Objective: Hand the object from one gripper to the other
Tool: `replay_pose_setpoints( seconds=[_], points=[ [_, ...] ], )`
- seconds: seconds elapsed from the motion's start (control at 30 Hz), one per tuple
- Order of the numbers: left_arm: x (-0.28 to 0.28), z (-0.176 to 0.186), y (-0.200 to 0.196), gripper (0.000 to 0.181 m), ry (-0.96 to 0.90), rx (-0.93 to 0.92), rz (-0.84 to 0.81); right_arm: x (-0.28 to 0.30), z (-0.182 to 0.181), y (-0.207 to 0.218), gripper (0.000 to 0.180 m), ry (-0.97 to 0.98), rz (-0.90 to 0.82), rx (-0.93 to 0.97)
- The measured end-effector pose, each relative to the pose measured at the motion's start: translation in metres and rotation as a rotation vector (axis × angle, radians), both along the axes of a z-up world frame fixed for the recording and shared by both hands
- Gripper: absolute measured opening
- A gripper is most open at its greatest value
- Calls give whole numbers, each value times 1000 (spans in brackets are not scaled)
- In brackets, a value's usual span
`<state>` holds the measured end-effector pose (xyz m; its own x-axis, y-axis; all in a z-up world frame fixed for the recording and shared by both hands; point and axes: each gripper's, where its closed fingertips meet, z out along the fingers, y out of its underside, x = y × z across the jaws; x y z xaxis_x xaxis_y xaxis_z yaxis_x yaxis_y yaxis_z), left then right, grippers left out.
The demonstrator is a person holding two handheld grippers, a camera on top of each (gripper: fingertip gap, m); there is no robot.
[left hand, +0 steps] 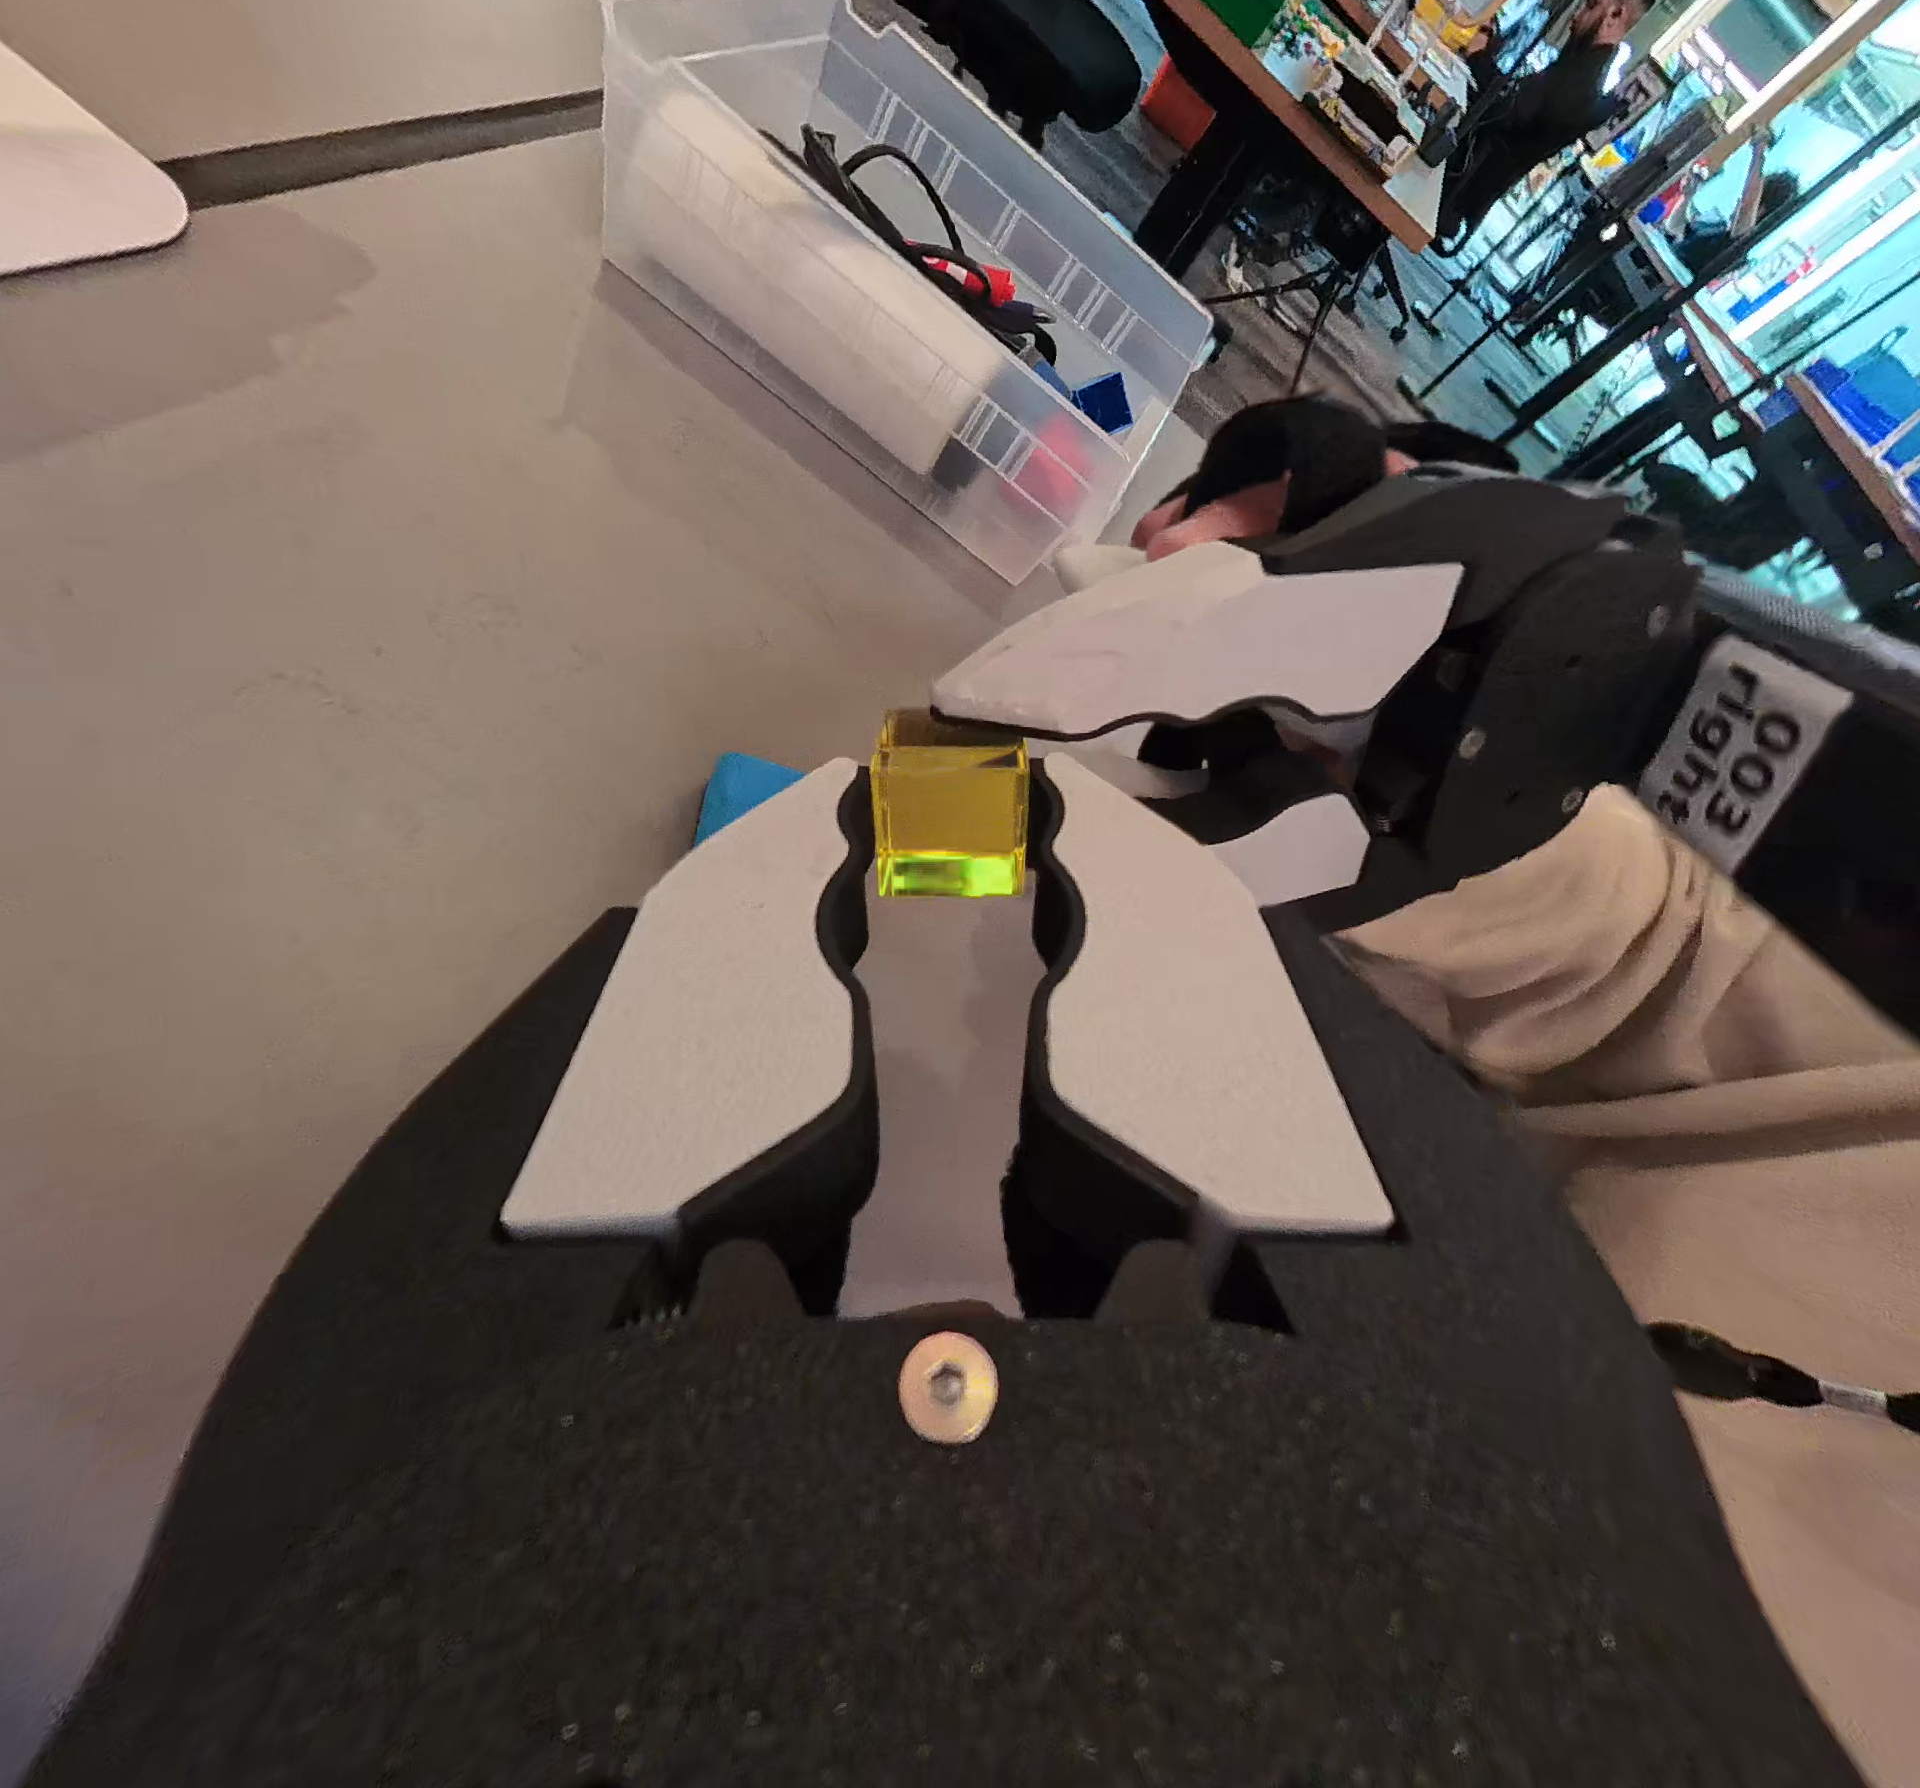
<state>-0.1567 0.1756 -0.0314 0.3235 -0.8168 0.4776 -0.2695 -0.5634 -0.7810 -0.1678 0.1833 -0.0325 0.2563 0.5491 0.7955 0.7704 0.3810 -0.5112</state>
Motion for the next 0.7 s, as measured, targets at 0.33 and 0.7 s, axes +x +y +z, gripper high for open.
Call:
replay_pose_setpoints(
  seconds=[0.33,0.7],
  points=[
    [-23,29,-1,27,-98,287,-126,13,-14,-10,60,837,221,-1277],
    [-18,21,-23,27,-2,745,-264,-26,17,-39,57,1395,624,-2046]
  ],
)
